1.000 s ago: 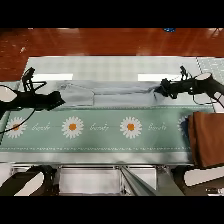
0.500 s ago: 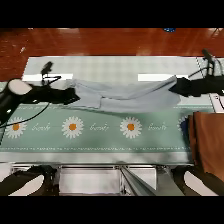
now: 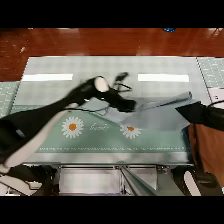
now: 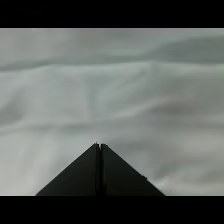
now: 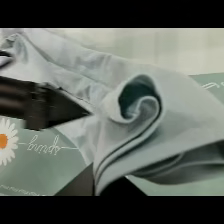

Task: Fold the shirts.

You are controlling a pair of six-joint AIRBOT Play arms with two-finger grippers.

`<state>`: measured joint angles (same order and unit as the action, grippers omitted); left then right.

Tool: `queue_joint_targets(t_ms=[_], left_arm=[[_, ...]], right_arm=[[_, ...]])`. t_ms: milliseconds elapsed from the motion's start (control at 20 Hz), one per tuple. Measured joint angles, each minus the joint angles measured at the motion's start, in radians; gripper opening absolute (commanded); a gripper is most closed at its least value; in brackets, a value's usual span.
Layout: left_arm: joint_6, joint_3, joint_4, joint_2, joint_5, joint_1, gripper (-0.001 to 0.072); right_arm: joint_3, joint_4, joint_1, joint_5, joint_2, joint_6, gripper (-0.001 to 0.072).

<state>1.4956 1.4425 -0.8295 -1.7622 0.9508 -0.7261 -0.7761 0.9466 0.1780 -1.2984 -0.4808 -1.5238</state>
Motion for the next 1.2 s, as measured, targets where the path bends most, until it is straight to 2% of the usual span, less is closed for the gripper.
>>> queue_joint_targets(t_ms=[250,400,550,700,850,1050,1200], left_arm=[[0.032,0.196,-0.003,-0.167,0.104,-0.138,0.0019],[0.048,0.244,-0.029,-0.179,0.148,-0.089,0.0019],[0.056,0.259,-0.061,-0.126,0.200,0.033,0.0020],[0.047,0.215,-0.110,-0.005,0.235,0.180,0.0020],[0.029,0.072,-0.161,0.188,0.233,0.357,0.0020],[-0.011,-0.237,-0.192,0.516,0.193,0.587,0.0020],[-0.030,-0.481,-0.196,0.767,0.171,0.701,0.0020]], right_arm=[[0.008,-0.023,0.000,-0.028,0.050,-0.022,0.0025],[0.009,-0.028,0.000,-0.030,0.057,-0.029,0.0025],[0.009,-0.062,-0.002,-0.024,0.043,-0.027,0.0025],[0.009,-0.178,-0.037,0.014,-0.027,0.037,0.0025],[-0.017,-0.294,-0.147,0.105,-0.167,0.110,0.0025],[-0.173,-0.367,-0.362,0.258,-0.474,0.170,0.0025],[-0.351,-0.383,-0.486,0.326,-0.744,0.185,0.0025]])
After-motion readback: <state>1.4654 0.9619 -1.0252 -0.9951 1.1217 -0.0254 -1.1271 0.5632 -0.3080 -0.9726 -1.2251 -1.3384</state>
